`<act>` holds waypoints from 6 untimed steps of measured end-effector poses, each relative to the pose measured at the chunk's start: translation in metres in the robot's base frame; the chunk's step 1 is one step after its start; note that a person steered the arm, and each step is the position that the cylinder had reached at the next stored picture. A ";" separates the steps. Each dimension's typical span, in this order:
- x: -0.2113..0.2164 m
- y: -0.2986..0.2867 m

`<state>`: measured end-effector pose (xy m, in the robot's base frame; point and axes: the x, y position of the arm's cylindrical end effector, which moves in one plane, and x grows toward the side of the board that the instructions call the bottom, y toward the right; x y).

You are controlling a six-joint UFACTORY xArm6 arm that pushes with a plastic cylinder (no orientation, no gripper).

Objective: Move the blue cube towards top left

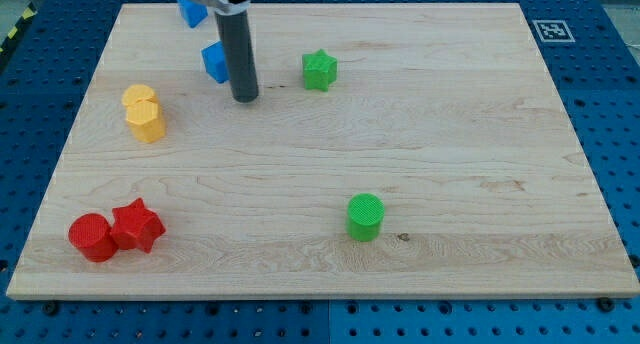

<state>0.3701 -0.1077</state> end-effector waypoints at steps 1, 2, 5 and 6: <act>-0.020 -0.012; -0.022 -0.012; -0.057 -0.020; -0.057 -0.020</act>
<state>0.3136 -0.1277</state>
